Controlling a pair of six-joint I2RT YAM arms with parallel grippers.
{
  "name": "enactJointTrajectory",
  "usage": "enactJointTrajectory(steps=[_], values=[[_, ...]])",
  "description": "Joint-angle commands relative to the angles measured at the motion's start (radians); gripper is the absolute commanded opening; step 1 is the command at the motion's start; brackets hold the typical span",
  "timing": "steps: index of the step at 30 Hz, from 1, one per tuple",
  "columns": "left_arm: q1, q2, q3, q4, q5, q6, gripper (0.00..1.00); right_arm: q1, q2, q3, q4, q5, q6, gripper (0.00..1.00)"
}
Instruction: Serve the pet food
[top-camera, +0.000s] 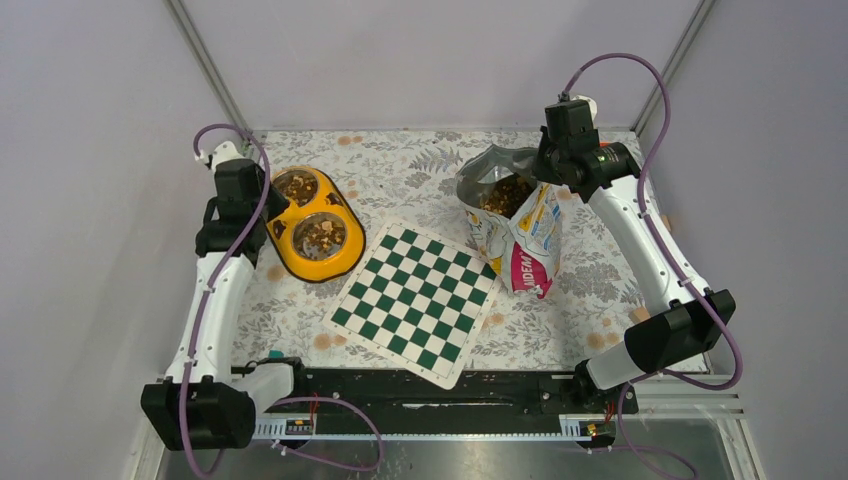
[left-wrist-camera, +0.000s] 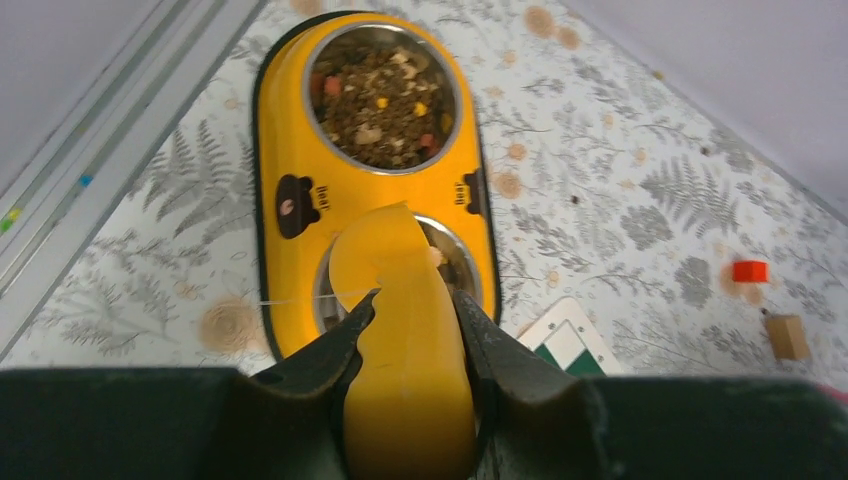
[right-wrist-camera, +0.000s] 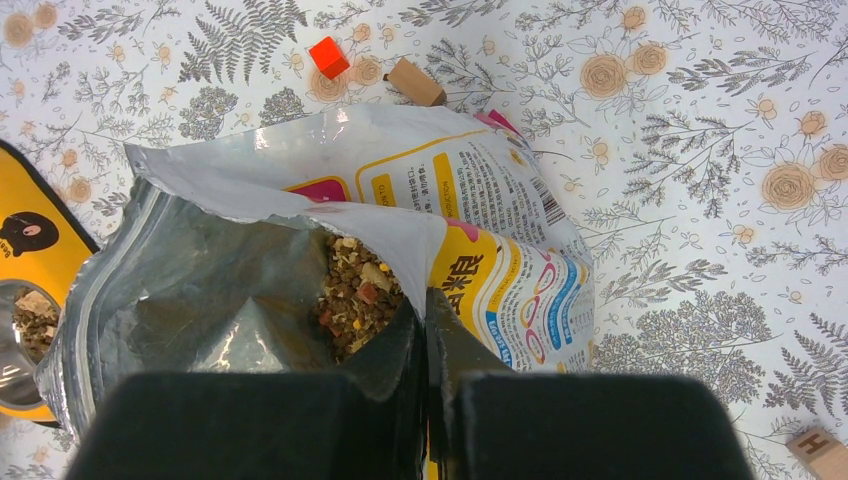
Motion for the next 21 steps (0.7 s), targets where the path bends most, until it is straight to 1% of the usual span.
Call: enactJointTrajectory(steps=[1,3,4,6,8,10,12,13,15,16,18,21], values=[[-0.016,-0.004,0.065,0.129,0.240,0.102,0.00,-0.011,-0.031,0.015,0.101,0.021,-0.015,0.00],[-0.024,0.015,0.084,0.215,0.520,0.116,0.00,-0.011,-0.033,0.008,0.121,-0.011,-0.018,0.00],[-0.034,0.025,0.092,0.258,0.621,0.094,0.00,-0.011,-0.032,0.008,0.125,-0.032,-0.017,0.00],[-0.060,0.033,0.080,0.402,0.775,0.011,0.00,-0.011,-0.024,0.015,0.125,-0.067,-0.011,0.00],[-0.102,0.037,0.037,0.602,0.864,-0.109,0.00,-0.011,-0.020,0.024,0.124,-0.096,-0.011,0.00],[-0.145,0.053,0.003,0.799,0.915,-0.228,0.00,-0.011,-0.017,0.029,0.124,-0.118,-0.012,0.00],[-0.195,0.084,0.000,0.948,0.941,-0.313,0.00,-0.011,-0.016,0.030,0.130,-0.153,-0.010,0.00],[-0.222,0.105,0.010,0.981,0.957,-0.325,0.00,-0.010,-0.016,0.027,0.133,-0.170,-0.009,0.00],[-0.295,0.149,0.046,0.995,0.991,-0.317,0.00,-0.010,-0.015,0.022,0.146,-0.204,-0.006,0.00],[-0.314,0.173,0.065,0.995,1.010,-0.304,0.00,-0.010,-0.014,0.022,0.148,-0.216,-0.004,0.00],[-0.378,0.233,0.099,0.970,1.021,-0.279,0.00,-0.010,-0.012,0.024,0.148,-0.234,0.001,0.00],[-0.437,0.304,0.151,0.873,0.963,-0.233,0.00,-0.007,-0.011,0.029,0.148,-0.260,0.002,0.00]])
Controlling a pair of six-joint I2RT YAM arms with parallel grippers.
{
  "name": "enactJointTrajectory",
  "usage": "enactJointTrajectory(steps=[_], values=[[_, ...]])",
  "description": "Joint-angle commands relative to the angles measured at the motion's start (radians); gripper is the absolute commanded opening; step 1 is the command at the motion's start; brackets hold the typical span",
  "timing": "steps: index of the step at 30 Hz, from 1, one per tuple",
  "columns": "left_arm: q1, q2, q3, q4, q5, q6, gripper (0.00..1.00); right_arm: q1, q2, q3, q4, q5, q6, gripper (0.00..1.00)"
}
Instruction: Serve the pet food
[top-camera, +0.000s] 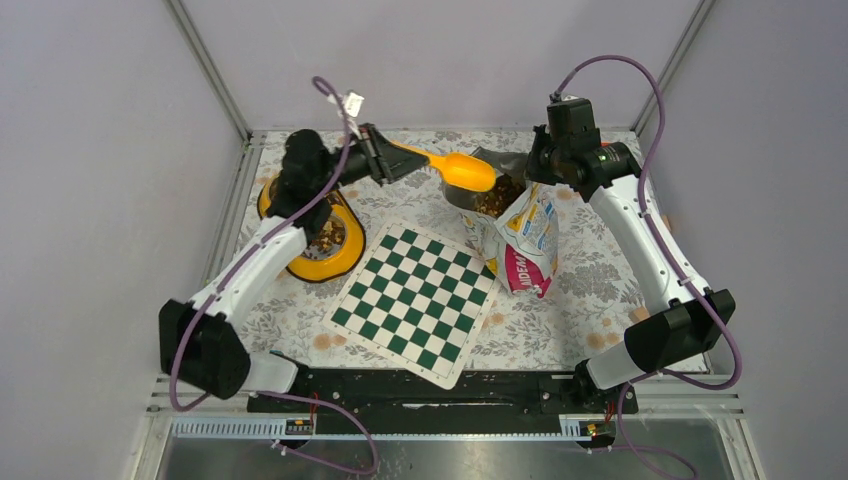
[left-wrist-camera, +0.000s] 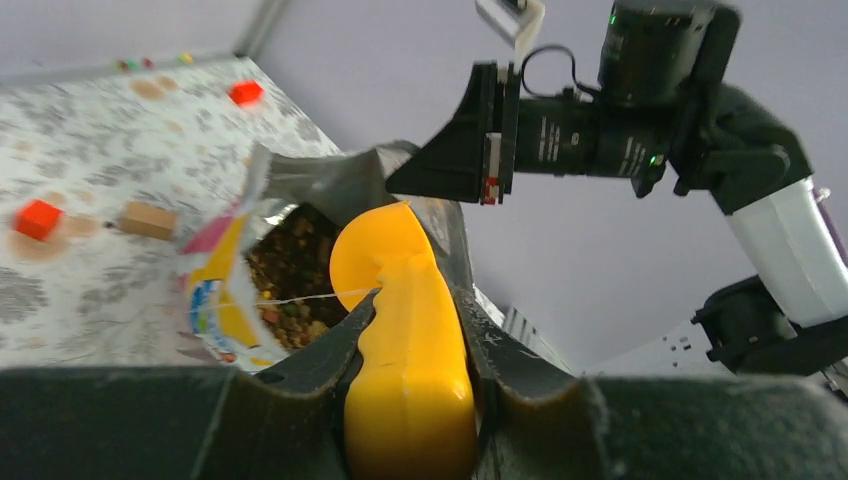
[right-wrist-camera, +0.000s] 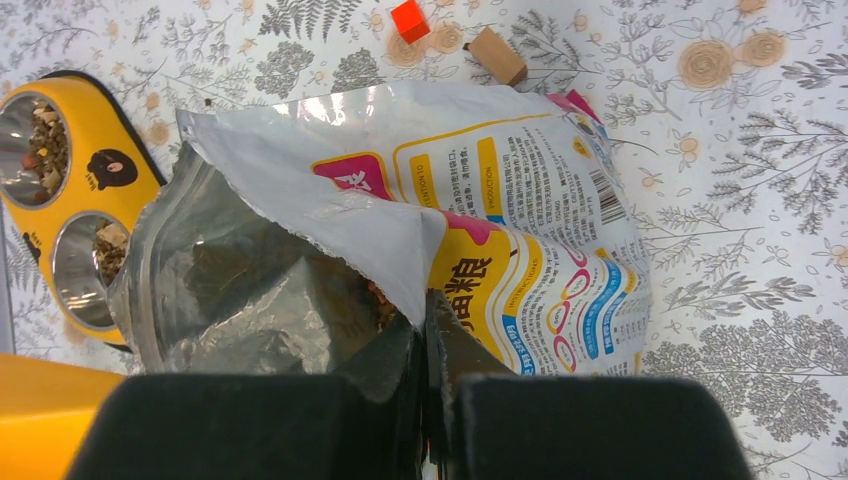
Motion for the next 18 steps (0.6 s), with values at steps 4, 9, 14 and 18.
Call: enactJointTrajectory(steps=[4,9,14,18], values=[[-0.123,0.133,0.185,-0.265,-0.176,0.173,0.00,0.007,-0.021,0.032,0.127,-0.094,-0.005,0.00],[-0.165,0.226,0.266,-0.378,-0.241,0.217,0.00,0.038,-0.022,0.029,0.127,-0.071,-0.046,0.00],[-0.255,0.356,0.396,-0.549,-0.370,0.297,0.00,0.090,-0.011,0.038,0.126,0.001,-0.075,0.00],[-0.287,0.472,0.516,-0.685,-0.433,0.309,0.00,0.103,0.004,0.046,0.115,0.021,-0.063,0.00]])
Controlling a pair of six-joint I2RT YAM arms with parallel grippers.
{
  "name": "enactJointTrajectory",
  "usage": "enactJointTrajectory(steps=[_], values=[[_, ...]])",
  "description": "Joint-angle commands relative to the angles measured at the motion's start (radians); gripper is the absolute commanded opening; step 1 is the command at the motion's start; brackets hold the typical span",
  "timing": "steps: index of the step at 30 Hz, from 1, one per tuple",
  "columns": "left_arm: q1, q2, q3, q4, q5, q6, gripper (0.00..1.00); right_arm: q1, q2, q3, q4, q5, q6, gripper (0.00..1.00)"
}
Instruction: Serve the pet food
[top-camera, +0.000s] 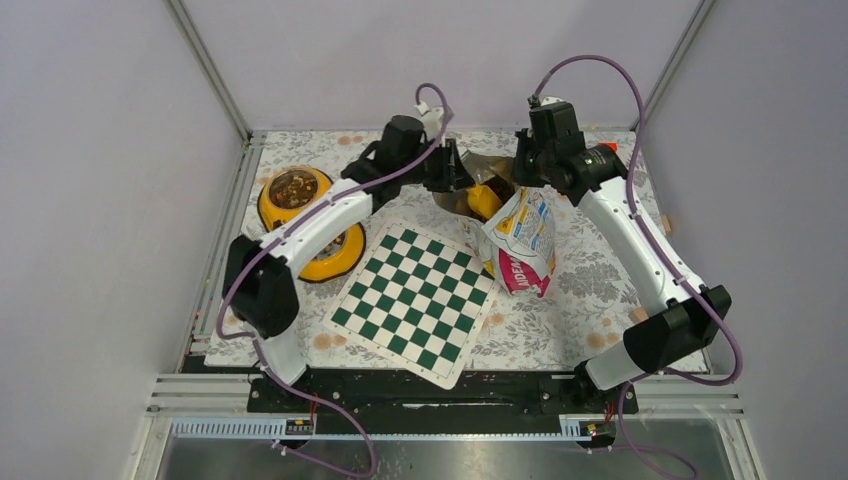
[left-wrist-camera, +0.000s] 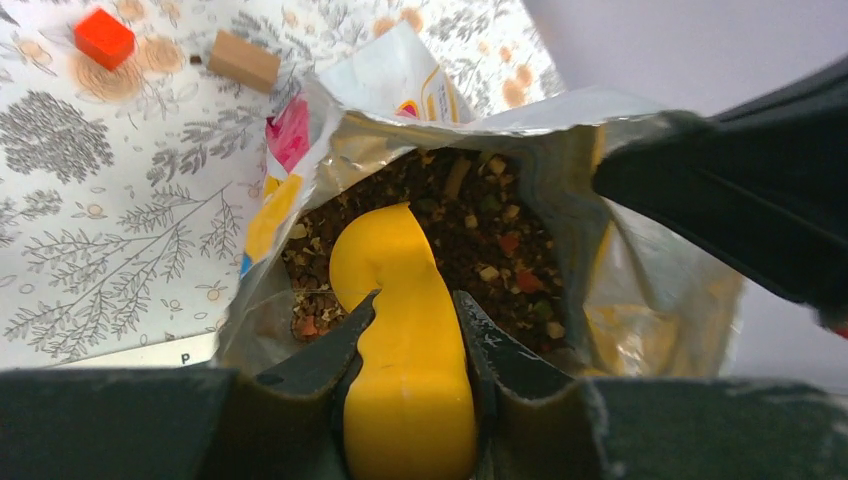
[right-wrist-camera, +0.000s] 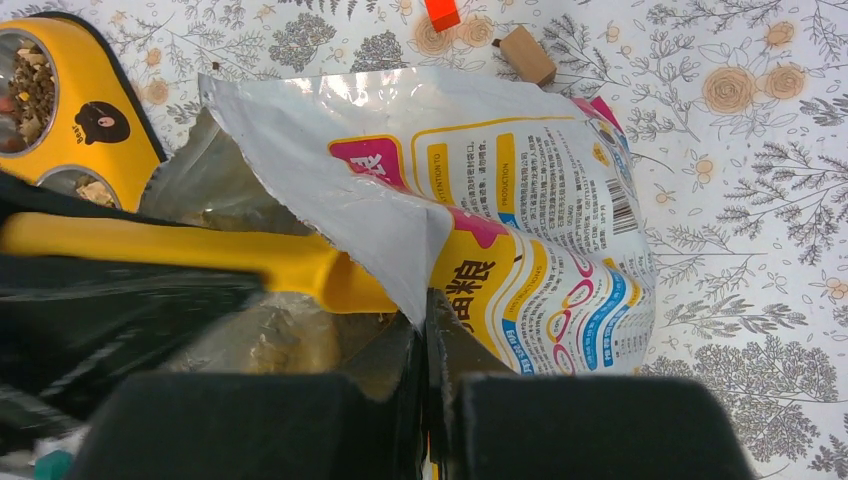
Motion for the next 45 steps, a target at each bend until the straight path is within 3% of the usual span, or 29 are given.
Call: enactJointTrajectory(steps=[1,11,18,27,45], values=[[-0.036,0.106,0.140,-0.161,-0.104,0.044,0.00,0.026,0.003,0.045,0.106,0.014,0.009,0.00],[-0.042,0.255,0.161,-0.098,0.106,-0.090,0.00,0.026,0.016,0.019,0.106,0.031,0.078,0.00],[-0.029,0.225,0.062,0.209,0.295,-0.312,0.00,0.012,-0.002,0.008,0.105,0.033,0.103,0.00],[0.025,0.074,-0.082,0.456,0.312,-0.508,0.00,-0.024,-0.021,0.018,0.099,0.025,0.129,0.00],[0.194,-0.191,-0.322,0.488,0.273,-0.582,0.00,-0.073,-0.052,0.016,0.088,0.063,0.113,0.00]])
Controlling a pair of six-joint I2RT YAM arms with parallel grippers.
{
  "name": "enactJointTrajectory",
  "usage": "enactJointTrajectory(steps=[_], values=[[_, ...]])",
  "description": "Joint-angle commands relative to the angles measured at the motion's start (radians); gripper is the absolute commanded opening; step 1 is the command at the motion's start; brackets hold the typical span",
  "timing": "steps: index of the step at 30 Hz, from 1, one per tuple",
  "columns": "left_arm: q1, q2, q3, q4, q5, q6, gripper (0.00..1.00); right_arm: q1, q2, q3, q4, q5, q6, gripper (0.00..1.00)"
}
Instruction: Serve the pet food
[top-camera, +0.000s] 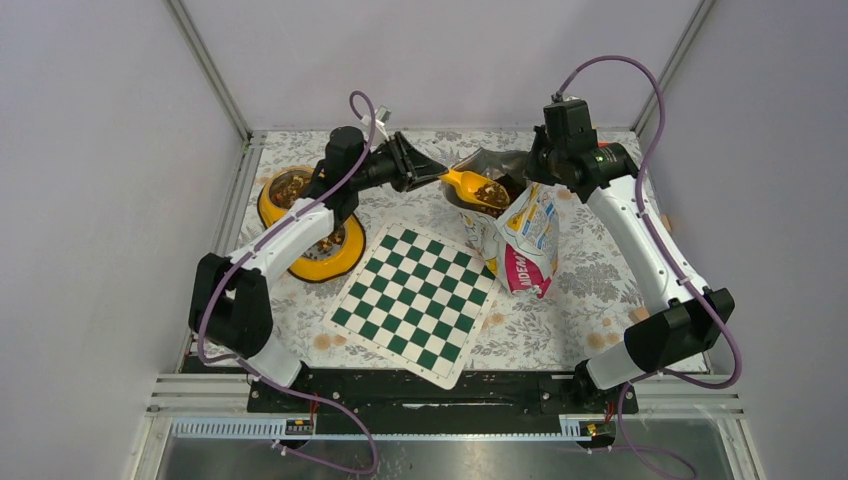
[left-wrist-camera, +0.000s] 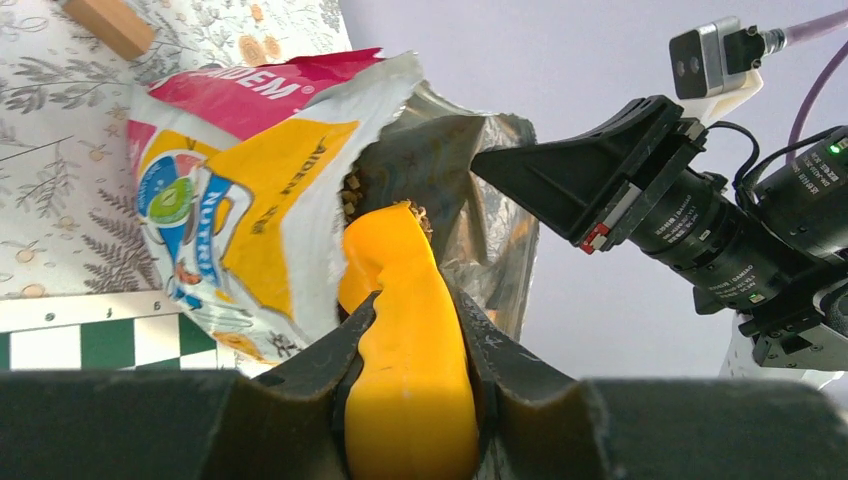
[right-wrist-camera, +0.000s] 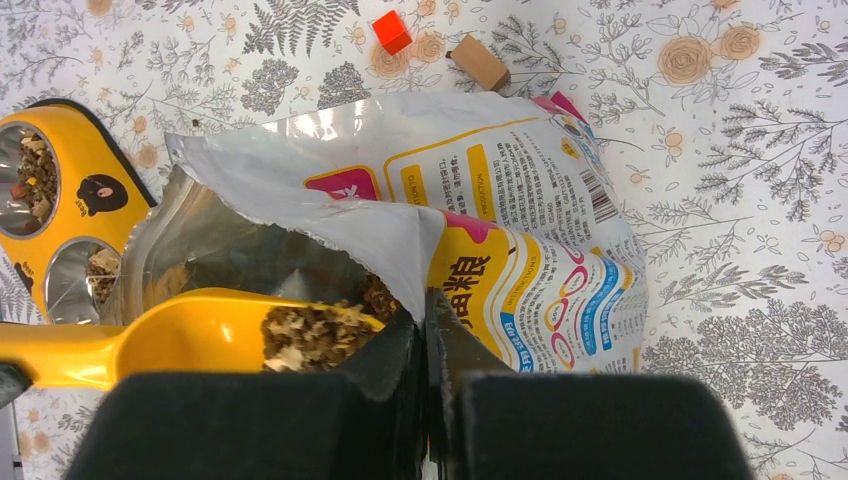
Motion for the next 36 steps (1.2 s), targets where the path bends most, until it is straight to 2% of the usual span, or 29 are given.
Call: enactJointTrajectory(steps=[1,9,17,22,27,31,36], values=[[0.044,-0.090,-0.057,0.105,0.008,-0.026,0.00,-0.010,-0.052,0.017,0.090,0.025,0.009,0.00],[0.103,-0.148,-0.133,0.237,0.028,-0.071,0.00,-0.012,-0.054,0.015,0.090,0.023,0.010,0.00],[0.103,-0.235,-0.157,0.244,-0.018,0.150,0.00,-0.013,-0.051,0.013,0.090,0.021,0.009,0.00],[0.097,-0.250,-0.217,0.358,-0.001,0.213,0.00,-0.013,-0.050,0.013,0.091,0.020,0.011,0.00],[0.076,-0.246,-0.217,0.350,0.011,0.317,0.00,-0.013,-0.050,0.013,0.090,0.023,0.008,0.00],[0.047,-0.250,-0.197,0.281,0.007,0.442,0.00,-0.014,-0.050,0.013,0.090,0.022,0.008,0.00],[0.042,-0.248,-0.193,0.254,-0.005,0.457,0.00,-0.014,-0.050,0.013,0.090,0.026,0.005,0.00]])
